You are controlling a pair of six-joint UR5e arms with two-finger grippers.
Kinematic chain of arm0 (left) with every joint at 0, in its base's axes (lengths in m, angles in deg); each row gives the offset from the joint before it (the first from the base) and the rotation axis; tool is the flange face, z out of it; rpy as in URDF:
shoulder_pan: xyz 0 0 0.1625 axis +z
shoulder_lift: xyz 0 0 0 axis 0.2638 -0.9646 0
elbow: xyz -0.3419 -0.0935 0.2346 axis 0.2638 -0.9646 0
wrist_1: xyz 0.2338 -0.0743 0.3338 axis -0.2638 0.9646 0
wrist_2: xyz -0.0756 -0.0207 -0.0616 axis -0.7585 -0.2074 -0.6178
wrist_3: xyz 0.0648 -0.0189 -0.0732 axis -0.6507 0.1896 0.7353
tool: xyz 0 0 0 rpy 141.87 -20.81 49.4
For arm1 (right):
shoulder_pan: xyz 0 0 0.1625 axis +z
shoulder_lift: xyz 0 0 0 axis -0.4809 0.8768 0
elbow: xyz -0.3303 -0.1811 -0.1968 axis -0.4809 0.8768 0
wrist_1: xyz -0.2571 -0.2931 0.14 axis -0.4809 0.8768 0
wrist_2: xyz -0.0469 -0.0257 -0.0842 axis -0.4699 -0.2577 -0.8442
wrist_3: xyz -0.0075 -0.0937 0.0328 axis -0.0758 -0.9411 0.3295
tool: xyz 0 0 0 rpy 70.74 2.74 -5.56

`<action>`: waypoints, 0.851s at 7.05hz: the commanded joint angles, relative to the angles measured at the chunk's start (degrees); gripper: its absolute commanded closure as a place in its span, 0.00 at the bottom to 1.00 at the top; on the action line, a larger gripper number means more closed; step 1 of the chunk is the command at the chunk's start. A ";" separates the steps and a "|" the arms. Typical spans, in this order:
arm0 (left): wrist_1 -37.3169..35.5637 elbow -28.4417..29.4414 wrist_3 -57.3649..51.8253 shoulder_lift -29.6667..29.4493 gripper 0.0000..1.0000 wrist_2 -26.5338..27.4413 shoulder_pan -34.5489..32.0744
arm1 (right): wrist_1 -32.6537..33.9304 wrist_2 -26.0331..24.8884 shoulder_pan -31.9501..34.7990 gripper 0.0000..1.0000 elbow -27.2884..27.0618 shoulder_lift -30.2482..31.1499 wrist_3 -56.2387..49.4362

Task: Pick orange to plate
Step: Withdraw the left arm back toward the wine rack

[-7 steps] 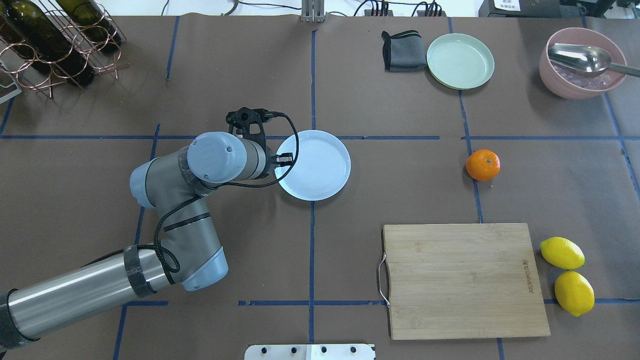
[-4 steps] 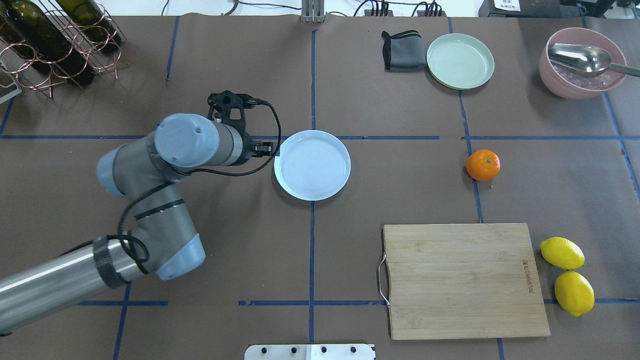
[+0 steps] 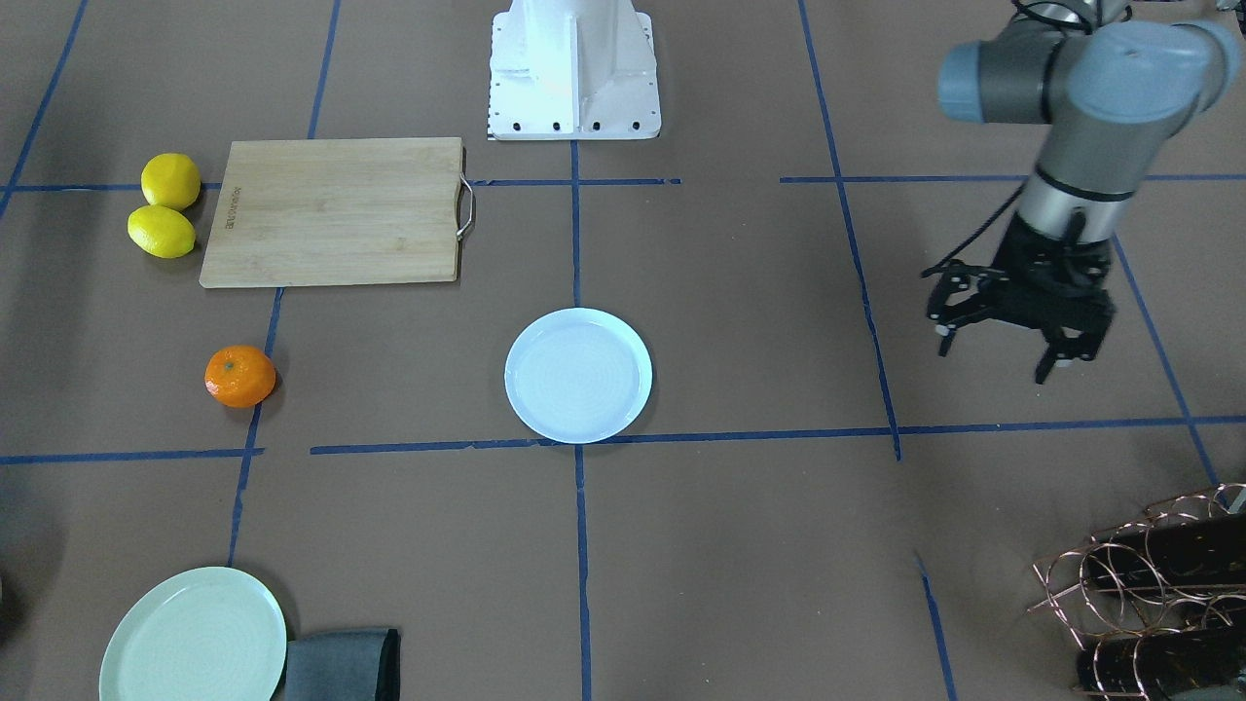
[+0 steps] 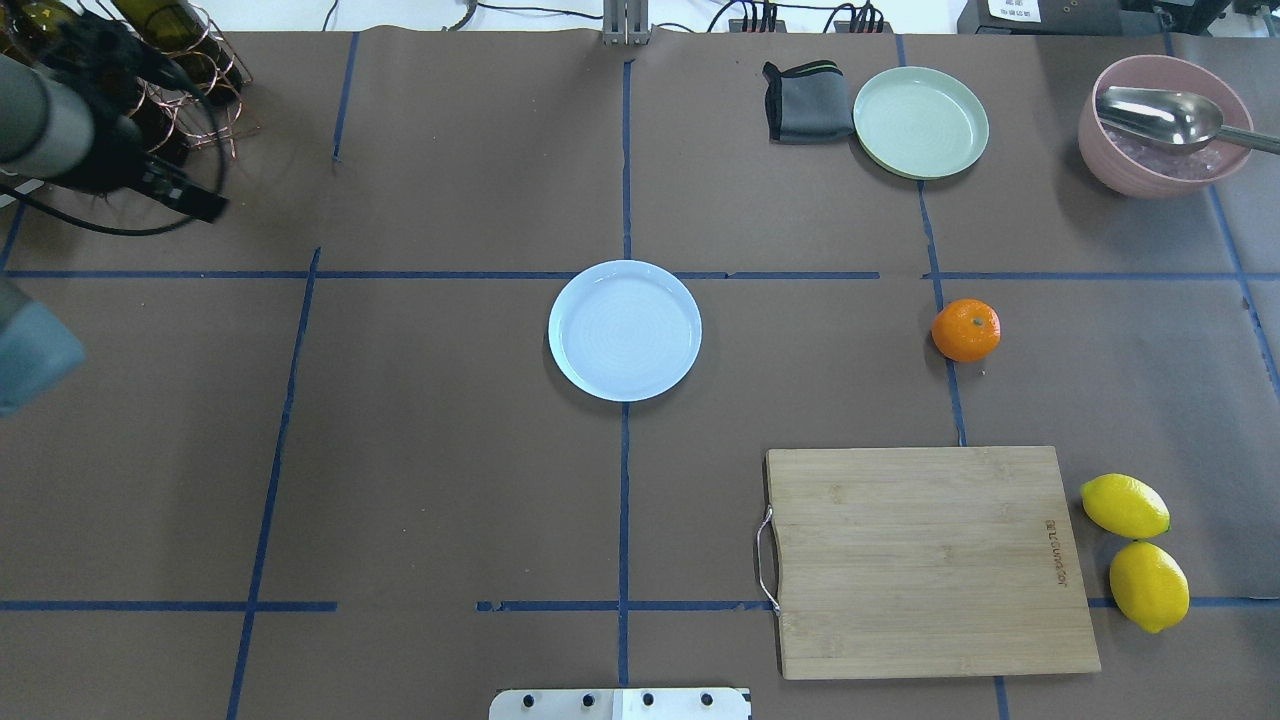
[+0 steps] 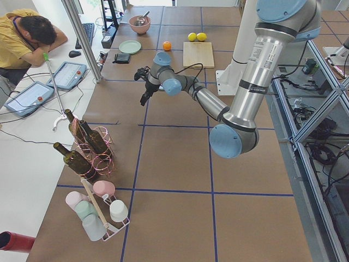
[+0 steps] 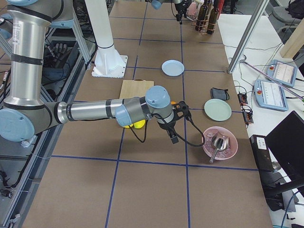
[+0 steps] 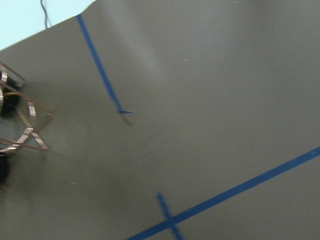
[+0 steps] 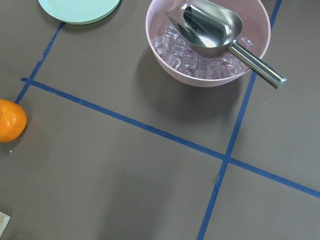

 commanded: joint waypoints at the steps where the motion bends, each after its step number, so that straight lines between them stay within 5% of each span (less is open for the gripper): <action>1: -7.80 5.01 -32.14 4.07 0.00 -7.98 -17.94 | -0.73 0.46 -2.21 0.00 -0.57 -0.46 0.55; 3: -15.31 8.99 -43.11 10.07 0.00 -10.25 -30.27 | 2.41 -0.33 -7.21 0.00 -0.84 -5.71 5.62; 4: -15.06 9.09 -42.33 14.83 0.00 -20.71 -33.44 | 2.87 -0.68 -9.67 0.00 -1.01 -7.05 8.52; 6: -14.88 8.83 -41.10 20.66 0.00 -23.72 -34.44 | 2.87 -5.05 -15.02 0.00 -1.98 -8.02 16.07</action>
